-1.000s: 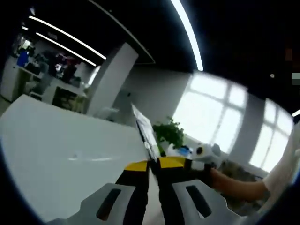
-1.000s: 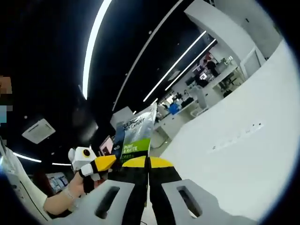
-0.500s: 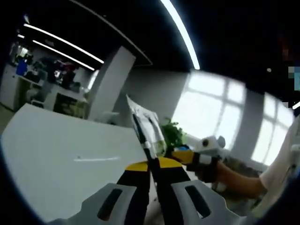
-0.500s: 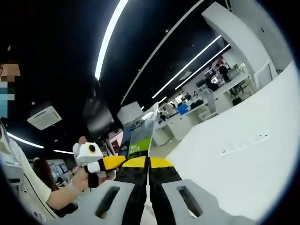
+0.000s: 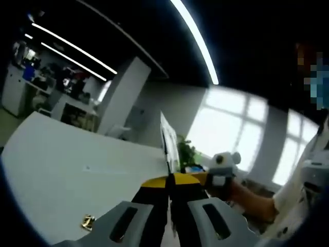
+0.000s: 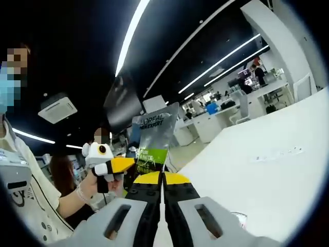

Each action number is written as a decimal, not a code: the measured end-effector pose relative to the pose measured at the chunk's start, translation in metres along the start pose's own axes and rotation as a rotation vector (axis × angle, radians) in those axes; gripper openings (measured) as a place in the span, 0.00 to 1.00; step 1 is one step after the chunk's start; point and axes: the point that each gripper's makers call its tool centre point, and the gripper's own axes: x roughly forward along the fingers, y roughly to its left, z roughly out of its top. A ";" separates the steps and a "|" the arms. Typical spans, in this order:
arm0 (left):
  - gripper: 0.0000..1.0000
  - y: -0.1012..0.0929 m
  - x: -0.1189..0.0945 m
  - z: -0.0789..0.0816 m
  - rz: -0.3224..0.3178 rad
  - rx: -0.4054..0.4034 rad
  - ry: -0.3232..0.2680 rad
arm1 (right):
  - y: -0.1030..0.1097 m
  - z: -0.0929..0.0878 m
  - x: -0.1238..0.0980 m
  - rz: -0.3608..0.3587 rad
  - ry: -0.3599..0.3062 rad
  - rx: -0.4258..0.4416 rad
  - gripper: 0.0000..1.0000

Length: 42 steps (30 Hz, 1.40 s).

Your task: Arrange the skincare products in the storage area until every visible bottle or jar stands upright without overlapping.

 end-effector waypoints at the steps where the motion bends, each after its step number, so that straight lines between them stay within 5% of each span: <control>1: 0.00 0.000 -0.005 -0.002 -0.003 -0.027 0.002 | 0.001 -0.003 0.001 -0.002 0.011 -0.004 0.02; 11: 0.00 0.020 -0.039 -0.029 0.087 -0.076 0.044 | 0.009 -0.040 -0.002 -0.023 0.125 -0.059 0.03; 24: 0.00 0.057 -0.064 -0.103 0.183 -0.278 0.171 | 0.012 -0.105 -0.014 -0.040 0.294 -0.064 0.04; 30: 0.00 0.069 -0.073 -0.148 0.233 -0.337 0.285 | 0.007 -0.132 -0.017 -0.059 0.353 -0.056 0.03; 42: 0.00 0.084 -0.088 -0.202 0.263 -0.485 0.380 | 0.013 -0.175 -0.015 -0.044 0.479 -0.078 0.04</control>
